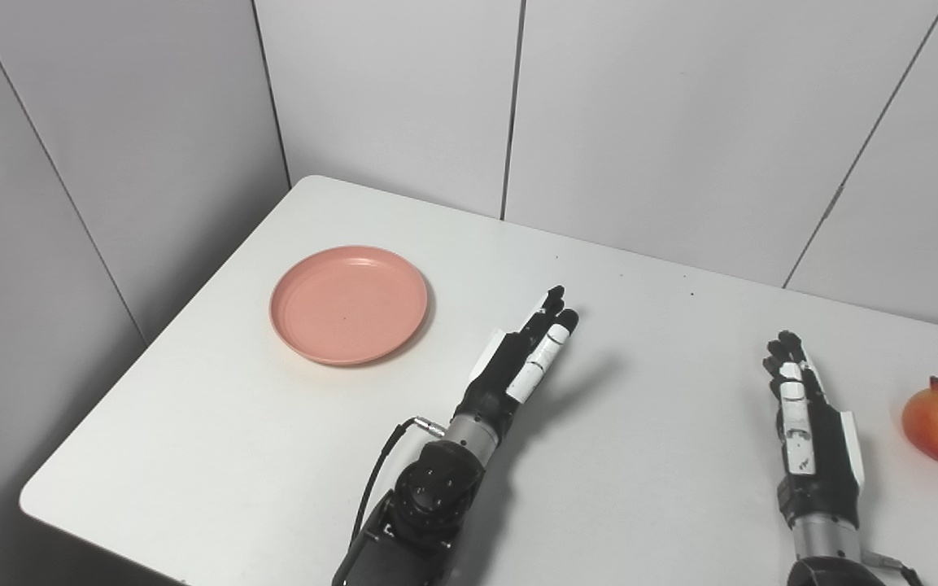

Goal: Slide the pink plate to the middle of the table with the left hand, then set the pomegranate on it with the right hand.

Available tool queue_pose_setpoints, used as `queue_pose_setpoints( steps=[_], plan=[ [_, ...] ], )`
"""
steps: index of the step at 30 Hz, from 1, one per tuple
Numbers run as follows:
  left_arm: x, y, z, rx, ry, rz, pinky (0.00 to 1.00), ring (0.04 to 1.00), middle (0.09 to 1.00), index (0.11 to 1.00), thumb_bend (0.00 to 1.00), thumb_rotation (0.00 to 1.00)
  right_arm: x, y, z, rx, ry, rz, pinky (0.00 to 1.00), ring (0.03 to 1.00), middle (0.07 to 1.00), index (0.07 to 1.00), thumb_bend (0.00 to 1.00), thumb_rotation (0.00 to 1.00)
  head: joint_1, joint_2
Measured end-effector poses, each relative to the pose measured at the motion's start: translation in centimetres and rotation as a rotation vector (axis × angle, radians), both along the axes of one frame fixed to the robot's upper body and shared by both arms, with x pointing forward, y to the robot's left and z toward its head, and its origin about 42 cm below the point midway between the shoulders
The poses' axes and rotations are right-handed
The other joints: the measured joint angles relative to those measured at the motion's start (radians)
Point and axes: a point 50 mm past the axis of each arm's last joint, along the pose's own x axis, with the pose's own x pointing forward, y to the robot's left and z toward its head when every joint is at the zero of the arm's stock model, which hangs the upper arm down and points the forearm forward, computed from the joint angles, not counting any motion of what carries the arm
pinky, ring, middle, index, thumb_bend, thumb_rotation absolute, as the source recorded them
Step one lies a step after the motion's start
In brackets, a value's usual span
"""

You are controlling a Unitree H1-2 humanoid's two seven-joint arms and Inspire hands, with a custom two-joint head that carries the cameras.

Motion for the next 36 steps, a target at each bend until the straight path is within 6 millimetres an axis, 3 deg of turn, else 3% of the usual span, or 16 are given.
queue_pose_setpoints(
  steps=[12, 36],
  plan=[
    [0.3, -0.6, 0.0, 0.008, -0.003, -0.006, 0.99, 1.0, 1.0, 0.993, 0.66, 1.0, 0.3, -0.9, 0.0, -0.001, -0.012, -0.005, 0.99, 0.94, 0.934, 0.933, 0.52, 0.97, 0.057, -0.006],
    [0.5, -0.5, 0.0, -0.007, -0.011, -0.002, 0.99, 1.0, 1.0, 1.0, 0.69, 1.0, 0.3, -0.9, 0.0, -0.018, -0.014, -0.003, 0.98, 0.93, 0.928, 0.925, 0.51, 0.98, 0.006, -0.015]
  ],
)
